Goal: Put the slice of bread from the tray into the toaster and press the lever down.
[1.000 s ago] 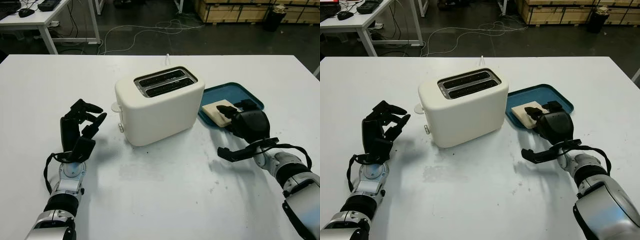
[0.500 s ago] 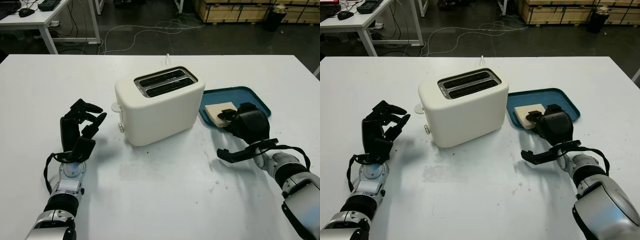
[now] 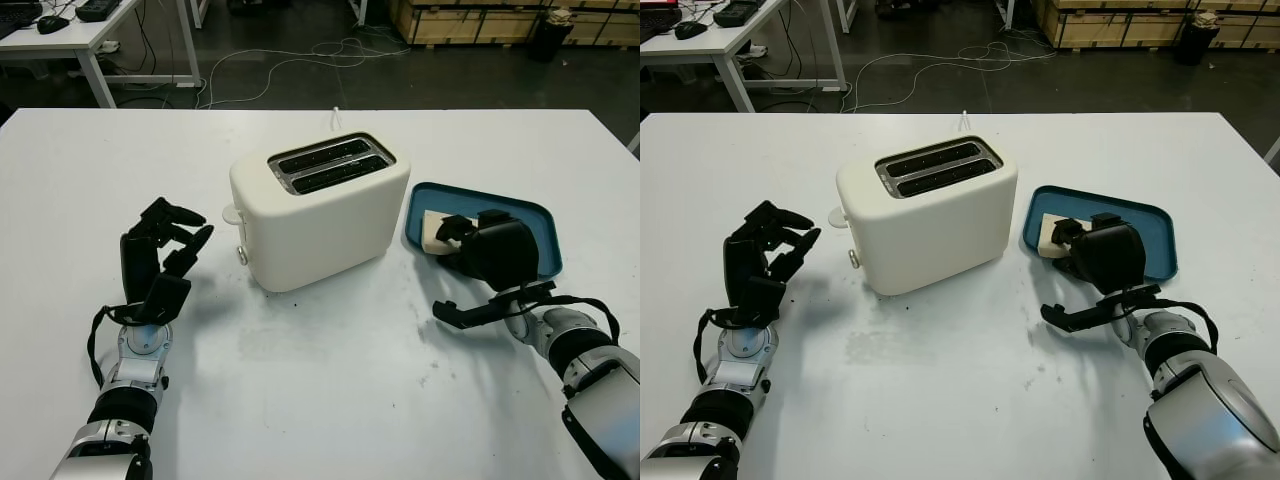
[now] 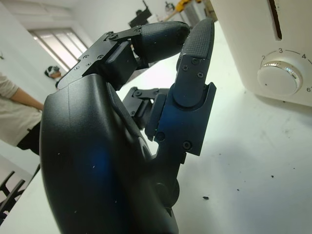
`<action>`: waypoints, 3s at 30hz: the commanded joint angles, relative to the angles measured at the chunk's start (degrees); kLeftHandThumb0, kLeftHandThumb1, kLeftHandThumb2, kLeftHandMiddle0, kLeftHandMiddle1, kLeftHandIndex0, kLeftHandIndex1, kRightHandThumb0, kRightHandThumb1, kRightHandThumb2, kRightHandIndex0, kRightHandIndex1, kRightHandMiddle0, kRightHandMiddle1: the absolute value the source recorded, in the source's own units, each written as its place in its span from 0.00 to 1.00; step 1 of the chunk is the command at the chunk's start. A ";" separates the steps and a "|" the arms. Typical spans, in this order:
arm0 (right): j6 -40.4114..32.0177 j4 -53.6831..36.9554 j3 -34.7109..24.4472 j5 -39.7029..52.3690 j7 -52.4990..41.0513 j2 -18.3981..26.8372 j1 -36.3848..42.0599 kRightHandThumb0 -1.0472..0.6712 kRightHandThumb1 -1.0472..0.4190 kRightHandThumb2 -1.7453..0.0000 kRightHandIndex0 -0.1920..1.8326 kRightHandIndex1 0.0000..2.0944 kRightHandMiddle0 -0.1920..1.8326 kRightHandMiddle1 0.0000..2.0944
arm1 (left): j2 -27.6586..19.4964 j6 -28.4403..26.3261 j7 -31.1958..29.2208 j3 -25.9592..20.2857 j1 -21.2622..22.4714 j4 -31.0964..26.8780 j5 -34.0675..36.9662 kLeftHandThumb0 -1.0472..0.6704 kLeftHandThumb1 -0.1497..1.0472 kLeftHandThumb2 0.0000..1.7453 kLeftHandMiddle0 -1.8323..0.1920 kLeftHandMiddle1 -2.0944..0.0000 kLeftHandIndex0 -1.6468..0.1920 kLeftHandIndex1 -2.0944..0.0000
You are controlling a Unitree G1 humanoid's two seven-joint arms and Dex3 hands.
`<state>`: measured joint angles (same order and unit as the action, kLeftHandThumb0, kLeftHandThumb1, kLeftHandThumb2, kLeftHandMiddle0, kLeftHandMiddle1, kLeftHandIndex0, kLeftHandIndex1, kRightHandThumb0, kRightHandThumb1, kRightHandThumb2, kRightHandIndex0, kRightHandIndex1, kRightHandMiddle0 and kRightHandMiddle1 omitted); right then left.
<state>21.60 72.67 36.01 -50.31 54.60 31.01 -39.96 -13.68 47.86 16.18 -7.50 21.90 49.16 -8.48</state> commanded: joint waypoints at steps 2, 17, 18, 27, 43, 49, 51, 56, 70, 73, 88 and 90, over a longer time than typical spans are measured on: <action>2.08 -0.72 -0.99 1.00 -0.68 0.41 -2.10 0.24 0.09 0.79 0.61 0.83 0.50 0.82 | 0.54 0.24 0.69 0.46 -1.16 0.57 -0.80 0.26 0.89 0.00 0.56 0.28 0.53 0.37; 4.23 -0.74 -3.70 1.73 -5.06 0.23 -2.38 0.21 0.09 0.73 0.66 0.83 0.53 0.83 | 0.80 0.28 0.31 0.26 -1.13 0.69 -0.09 0.26 0.89 0.00 0.57 0.28 0.53 0.36; 4.16 -0.77 -3.89 1.74 -5.22 0.25 -2.42 0.21 0.09 0.72 0.67 0.83 0.54 0.83 | 0.80 0.23 0.38 0.27 -1.13 0.65 -0.14 0.26 0.89 0.00 0.57 0.28 0.53 0.36; 2.39 -1.21 -5.02 1.66 -4.39 1.31 -3.93 0.24 0.09 0.71 0.69 0.83 0.56 0.83 | 0.61 0.01 0.96 0.37 -1.21 0.44 -0.76 0.26 0.89 0.00 0.57 0.27 0.53 0.36; 15.34 -2.44 -16.12 12.48 -17.21 7.04 -18.38 0.24 0.09 0.75 0.65 0.83 0.52 0.83 | 0.92 0.13 1.34 0.60 -1.21 0.45 -0.73 0.26 0.89 0.00 0.57 0.27 0.54 0.35; 21.00 -1.77 -25.18 25.75 -38.19 5.98 -25.11 0.26 0.09 0.79 0.62 0.83 0.50 0.83 | 0.78 -0.34 1.50 0.70 -1.28 0.21 -1.03 0.26 0.89 0.01 0.56 0.27 0.53 0.36; 19.86 -1.68 -28.05 29.96 -45.28 4.94 -27.32 0.26 0.09 0.80 0.62 0.83 0.51 0.83 | 0.71 -0.36 1.74 0.74 -1.23 0.23 -1.28 0.26 0.89 0.01 0.56 0.27 0.53 0.35; 18.03 -1.39 -32.96 37.08 -58.46 2.39 -32.35 0.30 0.09 0.81 0.62 0.83 0.51 0.83 | 0.81 0.10 0.84 0.63 -1.06 0.43 -0.50 0.26 0.89 0.01 0.57 0.27 0.54 0.36; 2.81 -2.94 -39.57 48.32 -84.67 -7.48 -39.10 0.28 0.09 0.83 0.60 0.83 0.48 0.83 | 0.92 0.15 0.34 0.51 -0.79 0.38 -0.12 0.26 0.89 0.00 0.56 0.28 0.53 0.37; 1.91 -2.58 -39.07 47.92 -87.17 -9.21 -38.97 0.29 0.09 0.81 0.60 0.83 0.51 0.83 | 0.91 0.19 0.52 0.46 -0.78 0.47 -0.20 0.26 0.89 0.00 0.56 0.28 0.53 0.37; -0.36 -1.91 -33.28 41.62 -84.53 -12.51 -35.66 0.26 0.09 0.80 0.64 0.83 0.56 0.83 | 0.92 -0.28 0.50 0.45 -1.07 0.20 -0.25 0.26 0.89 0.00 0.56 0.28 0.52 0.37; -0.52 -1.89 -32.25 40.38 -83.68 -12.31 -35.36 0.27 0.09 0.80 0.65 0.83 0.56 0.83 | 0.94 -0.11 0.37 0.44 -1.03 0.34 -0.15 0.26 0.89 0.00 0.56 0.28 0.53 0.37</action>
<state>21.41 70.65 3.27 -9.22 -29.98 18.63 -76.36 -13.55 47.83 16.63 -7.17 22.15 48.82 -8.91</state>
